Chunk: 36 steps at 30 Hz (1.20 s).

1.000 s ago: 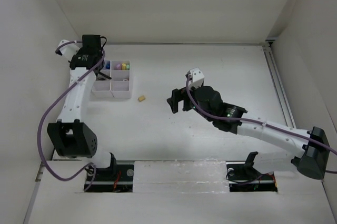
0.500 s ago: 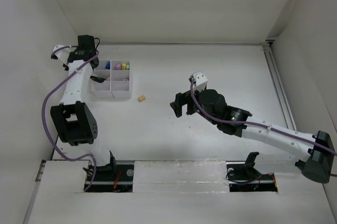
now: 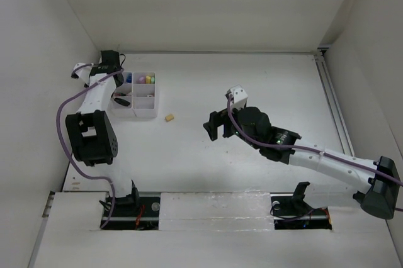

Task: Sort the stationery into containers
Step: Place the scissors in the storage box.

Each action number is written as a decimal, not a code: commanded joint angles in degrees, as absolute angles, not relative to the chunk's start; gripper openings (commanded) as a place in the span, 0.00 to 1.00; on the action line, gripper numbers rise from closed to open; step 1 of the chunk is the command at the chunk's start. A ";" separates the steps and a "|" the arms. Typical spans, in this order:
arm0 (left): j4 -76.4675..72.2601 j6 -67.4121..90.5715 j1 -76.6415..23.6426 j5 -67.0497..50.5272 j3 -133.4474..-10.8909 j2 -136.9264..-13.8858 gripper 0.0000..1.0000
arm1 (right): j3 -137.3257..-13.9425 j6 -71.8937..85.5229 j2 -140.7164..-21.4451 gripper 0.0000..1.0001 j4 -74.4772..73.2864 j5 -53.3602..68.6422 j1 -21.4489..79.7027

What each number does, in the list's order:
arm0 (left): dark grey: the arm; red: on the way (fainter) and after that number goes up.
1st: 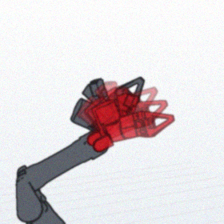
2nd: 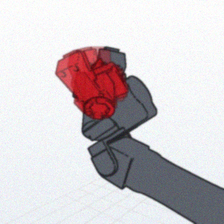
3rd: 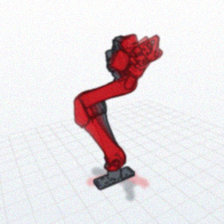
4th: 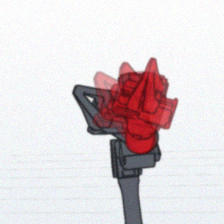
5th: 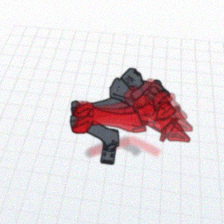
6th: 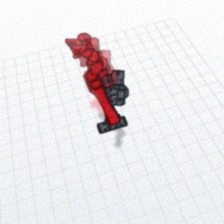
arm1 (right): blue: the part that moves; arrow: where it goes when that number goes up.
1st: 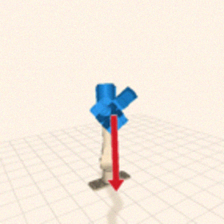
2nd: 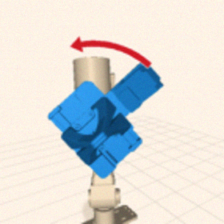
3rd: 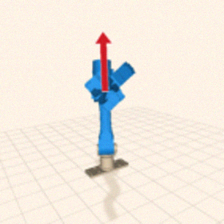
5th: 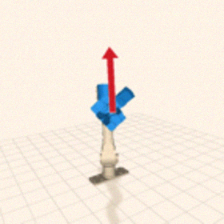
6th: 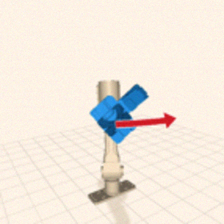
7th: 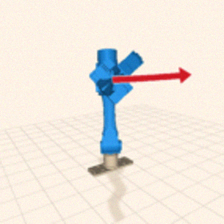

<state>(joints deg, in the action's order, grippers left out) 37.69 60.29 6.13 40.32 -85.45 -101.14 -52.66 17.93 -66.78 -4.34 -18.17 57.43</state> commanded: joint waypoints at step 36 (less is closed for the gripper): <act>30.15 39.50 3.69 22.52 -76.13 -63.12 1.00 | -78.90 8.00 -104.66 1.00 0.18 -11.43 56.87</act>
